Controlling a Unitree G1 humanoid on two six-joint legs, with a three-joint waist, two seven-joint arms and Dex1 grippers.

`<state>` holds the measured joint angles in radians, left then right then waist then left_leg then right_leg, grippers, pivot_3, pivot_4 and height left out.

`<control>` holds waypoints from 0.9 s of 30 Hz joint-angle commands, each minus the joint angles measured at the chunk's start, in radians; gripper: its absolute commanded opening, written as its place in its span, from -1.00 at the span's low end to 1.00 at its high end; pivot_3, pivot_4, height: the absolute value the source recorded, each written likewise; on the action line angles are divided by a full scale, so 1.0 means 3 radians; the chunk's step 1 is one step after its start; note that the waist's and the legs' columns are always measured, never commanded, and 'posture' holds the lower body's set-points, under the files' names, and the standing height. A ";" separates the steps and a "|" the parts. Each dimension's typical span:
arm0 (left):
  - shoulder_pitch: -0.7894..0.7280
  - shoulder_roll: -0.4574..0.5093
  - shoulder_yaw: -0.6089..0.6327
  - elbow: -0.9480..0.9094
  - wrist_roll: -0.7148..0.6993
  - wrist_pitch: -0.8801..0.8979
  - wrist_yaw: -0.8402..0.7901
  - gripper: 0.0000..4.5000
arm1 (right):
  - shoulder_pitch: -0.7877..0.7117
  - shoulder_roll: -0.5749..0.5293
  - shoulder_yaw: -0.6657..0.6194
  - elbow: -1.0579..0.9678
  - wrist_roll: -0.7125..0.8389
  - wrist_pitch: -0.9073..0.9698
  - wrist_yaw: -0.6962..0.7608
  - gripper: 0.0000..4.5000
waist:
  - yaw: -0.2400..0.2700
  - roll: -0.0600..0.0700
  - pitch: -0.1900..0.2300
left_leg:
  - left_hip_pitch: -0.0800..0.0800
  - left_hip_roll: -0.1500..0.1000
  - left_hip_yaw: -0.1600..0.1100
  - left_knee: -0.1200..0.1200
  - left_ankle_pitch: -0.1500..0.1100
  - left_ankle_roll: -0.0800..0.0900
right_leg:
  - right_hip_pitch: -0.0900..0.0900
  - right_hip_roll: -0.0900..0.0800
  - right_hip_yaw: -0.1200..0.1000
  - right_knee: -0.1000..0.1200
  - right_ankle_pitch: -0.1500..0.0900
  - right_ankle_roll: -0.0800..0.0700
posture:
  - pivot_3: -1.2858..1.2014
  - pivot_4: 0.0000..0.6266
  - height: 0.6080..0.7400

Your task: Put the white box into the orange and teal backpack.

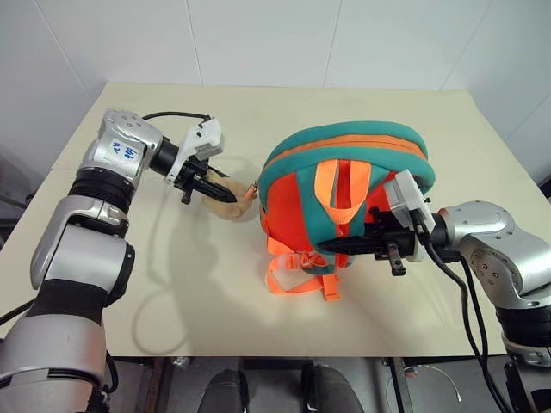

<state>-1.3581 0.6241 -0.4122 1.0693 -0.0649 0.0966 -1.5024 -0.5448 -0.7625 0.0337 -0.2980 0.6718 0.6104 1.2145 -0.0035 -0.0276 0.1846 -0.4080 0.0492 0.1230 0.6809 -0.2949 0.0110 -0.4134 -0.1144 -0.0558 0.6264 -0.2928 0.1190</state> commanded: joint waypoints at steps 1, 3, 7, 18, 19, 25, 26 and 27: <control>-0.0085 -0.0062 -0.0035 0.0174 0.0266 -0.0176 -0.0289 -0.57 | -0.0014 0.0010 -0.0056 -0.0086 0.0036 -0.0046 0.0001 -0.75 | 0.0004 0.0000 0.0000 | 0.0000 0.0000 0.0000 0.0000 0.0000 0.0000 | 0.0000 0.0000 0.0000 0.0000 0.0000 0.0000 | 0.03 -0.52 1.00; -0.0095 -0.0098 -0.0064 0.0262 0.0397 -0.0255 -0.0241 -0.57 | -0.0017 0.0013 -0.0053 -0.0077 0.0032 -0.0049 0.0005 -0.75 | 0.0003 0.0000 0.0000 | 0.0000 0.0000 0.0000 0.0001 0.0000 0.0000 | 0.0000 -0.0001 0.0000 -0.0001 0.0000 0.0000 | 0.03 -0.52 1.00; -0.0093 -0.0159 -0.0129 0.0415 0.0672 -0.0405 -0.0105 -0.57 | -0.0027 0.0027 -0.0032 -0.0059 0.0015 -0.0054 0.0007 -0.75 | -0.0001 0.0000 0.0000 | 0.0000 0.0000 0.0000 0.0000 0.0000 0.0000 | 0.0000 0.0000 0.0000 -0.0001 0.0000 0.0000 | 0.03 -0.52 1.00; -0.0242 -0.0319 0.0688 0.0386 0.0217 0.0023 -0.0150 -0.57 | -0.0039 0.0046 -0.0041 -0.0050 -0.0014 -0.0029 -0.0005 -0.75 | -0.0001 0.0000 0.0000 | -0.0004 0.0000 -0.0002 0.0000 0.0000 0.0000 | -0.0002 -0.0002 -0.0005 -0.0001 0.0000 0.0000 | 0.03 -0.52 1.00; -0.0249 -0.0308 0.0761 0.0346 0.0173 0.0079 -0.0163 -0.57 | -0.0034 0.0041 -0.0048 -0.0052 -0.0012 -0.0025 -0.0007 -0.75 | 0.0000 0.0000 0.0000 | -0.0005 0.0000 -0.0003 0.0000 0.0000 0.0000 | -0.0002 -0.0002 -0.0007 -0.0001 0.0000 0.0000 | 0.03 -0.52 1.00; -0.0127 -0.0209 0.1130 -0.0032 -0.0082 0.0245 -0.0114 -0.57 | -0.0038 0.0021 -0.0070 -0.0051 0.0000 -0.0005 -0.0008 -0.75 | 0.0004 0.0000 0.0000 | -0.0008 0.0000 -0.0002 0.0001 0.0000 0.0000 | -0.0001 -0.0005 -0.0018 -0.0002 0.0000 0.0000 | 0.03 -0.52 1.00; -0.0068 -0.0173 0.1150 -0.0109 -0.0106 0.0289 -0.0149 -0.57 | -0.0046 0.0018 -0.0068 -0.0046 0.0000 -0.0001 -0.0002 -0.75 | 0.0004 0.0000 0.0000 | -0.0008 0.0000 -0.0002 0.0001 0.0000 0.0000 | -0.0001 -0.0005 -0.0018 -0.0002 0.0000 0.0000 | 0.03 -0.52 1.00; -0.0011 -0.0136 0.1192 -0.0176 -0.0142 0.0337 -0.0140 -0.57 | -0.0064 0.0014 -0.0061 -0.0032 -0.0003 0.0002 0.0009 -0.75 | 0.0004 0.0000 0.0000 | -0.0008 0.0000 -0.0002 0.0001 0.0000 0.0000 | -0.0001 -0.0004 -0.0019 -0.0002 0.0000 0.0000 | 0.03 -0.52 1.00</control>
<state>-1.3895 0.5530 -0.0929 1.0979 -0.0665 0.1613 -1.5006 -0.5464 -0.7451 0.0356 -0.2889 0.6584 0.6113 1.2122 -0.0021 -0.0276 0.1846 -0.4102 0.0491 0.1229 0.6814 -0.2949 0.0110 -0.4136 -0.1157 -0.0616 0.6260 -0.2928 0.1191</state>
